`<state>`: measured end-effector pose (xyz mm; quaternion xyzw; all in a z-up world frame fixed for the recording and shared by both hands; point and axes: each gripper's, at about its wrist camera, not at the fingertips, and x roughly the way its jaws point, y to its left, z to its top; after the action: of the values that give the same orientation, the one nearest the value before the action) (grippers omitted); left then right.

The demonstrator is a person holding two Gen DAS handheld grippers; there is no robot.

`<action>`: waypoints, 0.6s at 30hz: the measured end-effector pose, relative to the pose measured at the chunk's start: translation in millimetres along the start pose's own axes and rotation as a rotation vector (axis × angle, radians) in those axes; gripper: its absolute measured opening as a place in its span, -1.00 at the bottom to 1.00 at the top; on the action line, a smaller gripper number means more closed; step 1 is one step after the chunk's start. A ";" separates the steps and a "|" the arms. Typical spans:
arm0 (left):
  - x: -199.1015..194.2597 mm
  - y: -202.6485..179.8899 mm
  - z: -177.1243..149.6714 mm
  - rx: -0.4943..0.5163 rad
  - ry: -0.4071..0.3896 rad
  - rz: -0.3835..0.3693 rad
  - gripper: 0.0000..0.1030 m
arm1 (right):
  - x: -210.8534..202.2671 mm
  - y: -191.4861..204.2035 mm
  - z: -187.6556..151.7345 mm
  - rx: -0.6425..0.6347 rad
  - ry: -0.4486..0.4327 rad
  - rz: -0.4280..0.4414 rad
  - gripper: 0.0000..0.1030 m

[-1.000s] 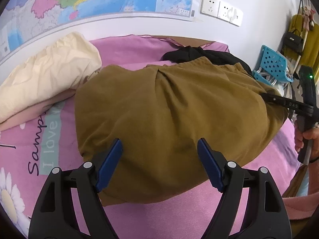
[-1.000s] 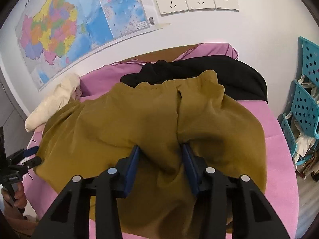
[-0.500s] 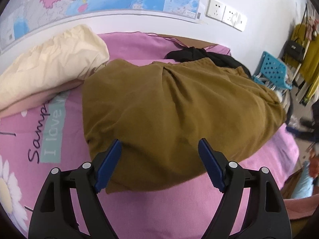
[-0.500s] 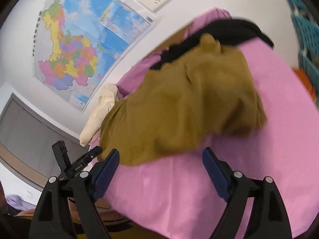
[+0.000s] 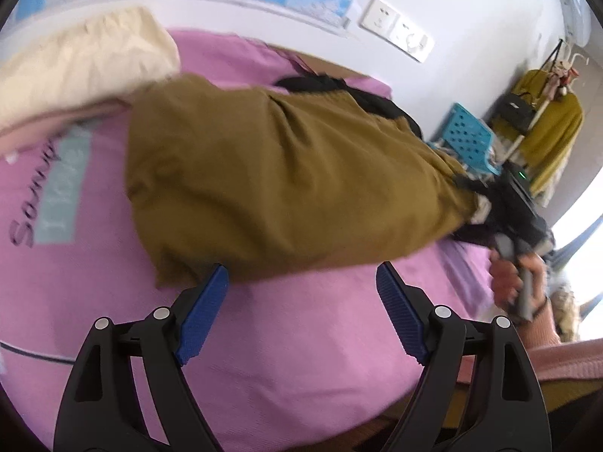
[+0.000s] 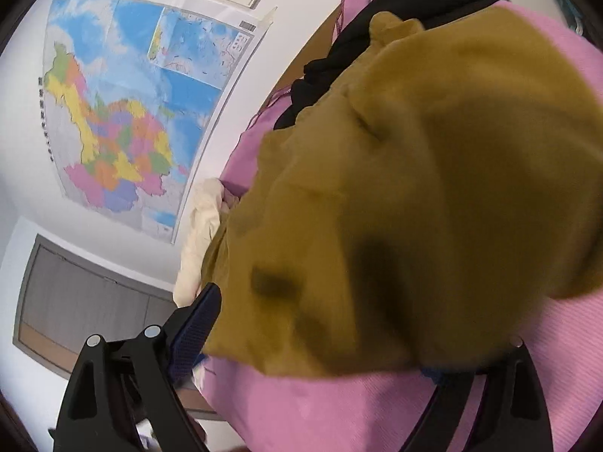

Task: Fold large clothes
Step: 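Grasp the olive jacket bundle with both grippers and lift it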

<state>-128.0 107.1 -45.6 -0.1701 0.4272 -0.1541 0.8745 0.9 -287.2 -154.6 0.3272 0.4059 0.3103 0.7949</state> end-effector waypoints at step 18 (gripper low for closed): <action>77.7 11.4 13.8 -0.310 0.068 -0.364 0.61 | -8.8 5.8 32.5 0.219 -0.042 0.255 -0.53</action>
<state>-69.9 87.3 -96.5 -0.3713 0.4372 -0.2474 0.7809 23.0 -299.2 -131.4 0.4673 0.3758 0.3558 0.7168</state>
